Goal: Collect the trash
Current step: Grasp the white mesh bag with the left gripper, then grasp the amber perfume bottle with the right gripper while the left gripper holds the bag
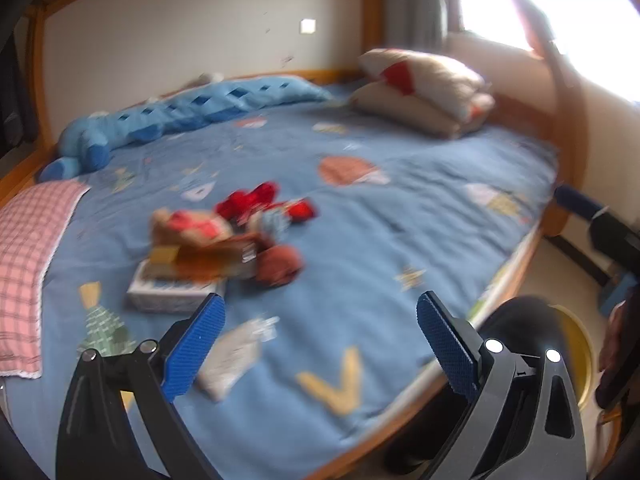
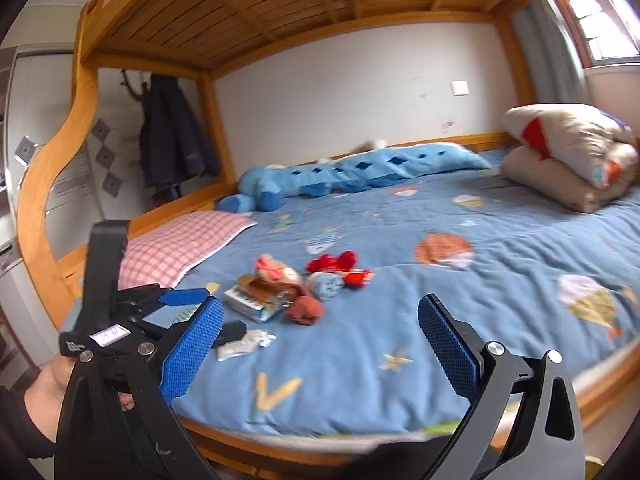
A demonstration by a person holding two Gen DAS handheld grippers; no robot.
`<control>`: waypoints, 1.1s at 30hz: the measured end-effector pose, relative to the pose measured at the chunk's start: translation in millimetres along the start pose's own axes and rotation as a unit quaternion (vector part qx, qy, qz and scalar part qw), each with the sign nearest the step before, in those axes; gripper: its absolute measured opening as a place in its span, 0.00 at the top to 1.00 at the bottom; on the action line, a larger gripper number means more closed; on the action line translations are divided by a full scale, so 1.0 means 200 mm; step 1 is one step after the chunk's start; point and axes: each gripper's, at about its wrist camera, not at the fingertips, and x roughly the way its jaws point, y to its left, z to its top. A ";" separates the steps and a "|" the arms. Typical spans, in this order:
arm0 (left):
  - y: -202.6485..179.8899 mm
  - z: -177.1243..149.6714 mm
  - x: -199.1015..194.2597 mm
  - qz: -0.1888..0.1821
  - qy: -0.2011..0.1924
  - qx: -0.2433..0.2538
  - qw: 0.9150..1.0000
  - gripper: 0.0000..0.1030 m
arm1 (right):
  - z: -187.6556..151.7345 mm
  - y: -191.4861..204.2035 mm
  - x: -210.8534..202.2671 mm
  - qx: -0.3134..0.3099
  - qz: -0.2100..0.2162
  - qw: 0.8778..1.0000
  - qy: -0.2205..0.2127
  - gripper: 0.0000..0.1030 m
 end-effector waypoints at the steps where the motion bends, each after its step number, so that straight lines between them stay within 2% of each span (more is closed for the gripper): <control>1: 0.04 -0.02 0.00 0.003 0.001 -0.001 1.000 0.07 | 0.00 0.02 0.04 -0.001 0.006 1.000 0.005 0.08; 5: 0.17 -0.09 0.11 0.006 0.020 0.009 1.000 0.07 | -0.01 0.12 0.24 -0.018 0.028 0.999 0.036 0.08; 12: 0.25 -0.19 0.32 0.003 0.059 0.050 0.997 0.10 | -0.03 0.20 0.44 -0.027 0.038 0.996 0.070 0.08; 14: 0.27 -0.21 0.38 0.001 0.071 0.054 0.996 0.17 | -0.03 0.20 0.47 -0.022 0.043 0.996 0.077 0.08; 15: 0.29 -0.22 0.41 -0.002 0.080 0.052 0.995 0.26 | -0.03 0.20 0.49 -0.021 0.043 0.996 0.081 0.08; 16: 0.31 -0.23 0.44 -0.004 0.087 0.048 0.995 0.40 | -0.03 0.20 0.51 -0.020 0.045 0.995 0.085 0.08; 18: 0.34 -0.25 0.48 -0.013 0.104 0.034 0.994 0.57 | -0.03 0.20 0.55 -0.021 0.048 0.994 0.094 0.08; 19: 0.36 -0.25 0.49 -0.015 0.105 0.023 0.994 0.62 | -0.03 0.20 0.57 -0.021 0.050 0.994 0.099 0.08; 23: 0.44 -0.26 0.46 -0.030 0.090 -0.025 0.995 0.78 | -0.04 0.23 0.68 -0.028 0.065 0.989 0.128 0.08; 28: 0.54 -0.22 0.34 -0.032 0.051 -0.077 0.995 0.78 | -0.03 0.29 0.81 -0.060 0.088 0.983 0.149 0.08; 33: 0.64 -0.16 0.20 -0.018 0.013 -0.112 0.993 0.78 | 0.04 0.32 0.93 -0.078 0.112 0.978 0.159 0.12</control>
